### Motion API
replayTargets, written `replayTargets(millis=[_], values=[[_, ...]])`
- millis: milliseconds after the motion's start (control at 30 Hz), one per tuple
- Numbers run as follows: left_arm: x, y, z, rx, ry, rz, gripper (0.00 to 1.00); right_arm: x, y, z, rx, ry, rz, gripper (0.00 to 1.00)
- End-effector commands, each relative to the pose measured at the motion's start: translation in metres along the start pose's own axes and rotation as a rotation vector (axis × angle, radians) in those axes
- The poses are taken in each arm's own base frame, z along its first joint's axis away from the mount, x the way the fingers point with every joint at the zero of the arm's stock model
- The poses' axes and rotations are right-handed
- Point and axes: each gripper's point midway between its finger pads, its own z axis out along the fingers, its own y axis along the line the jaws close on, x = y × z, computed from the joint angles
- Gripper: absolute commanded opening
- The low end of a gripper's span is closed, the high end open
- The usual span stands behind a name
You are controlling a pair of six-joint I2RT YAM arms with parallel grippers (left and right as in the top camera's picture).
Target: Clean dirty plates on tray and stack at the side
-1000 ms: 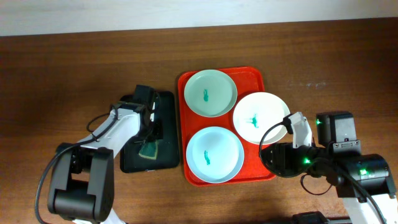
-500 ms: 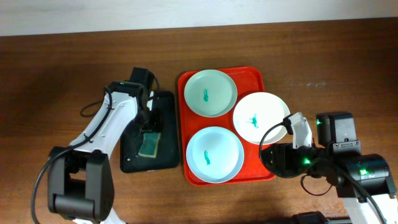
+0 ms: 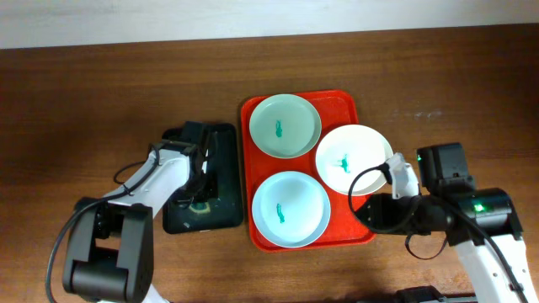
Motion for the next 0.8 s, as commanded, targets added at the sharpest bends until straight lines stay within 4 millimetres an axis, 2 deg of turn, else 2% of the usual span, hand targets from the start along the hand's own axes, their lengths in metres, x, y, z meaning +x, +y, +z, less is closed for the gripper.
replayTargets(millis=[0, 167, 267, 400, 600, 700, 767], values=[[-0.011, -0.01, -0.02, 0.028, 0.019, -0.004, 0.0, -0.007, -0.045, 0.0, 0.253, -0.042, 0.171, 0.34], [-0.036, -0.016, -0.079, 0.047, -0.05, -0.002, 0.0, -0.012, -0.051, 0.011, 0.274, 0.004, 0.15, 0.35], [-0.042, -0.021, -0.104, 0.062, -0.097, 0.008, 0.0, -0.012, -0.048, 0.026, 0.237, 0.088, 0.111, 0.36], [-0.043, -0.019, -0.105, 0.052, -0.109, 0.009, 0.0, -0.013, -0.039, 0.049, 0.147, 0.194, 0.087, 0.36], [-0.037, -0.022, -0.1, 0.066, -0.088, 0.013, 0.0, -0.021, -0.043, 0.086, 0.107, 0.291, 0.076, 0.36], [-0.037, -0.024, -0.1, 0.072, -0.086, 0.016, 0.0, -0.02, -0.045, 0.105, 0.11, 0.303, 0.071, 0.35], [-0.036, -0.028, -0.1, 0.093, -0.081, 0.017, 0.0, -0.021, -0.042, 0.126, 0.101, 0.27, 0.037, 0.35]])
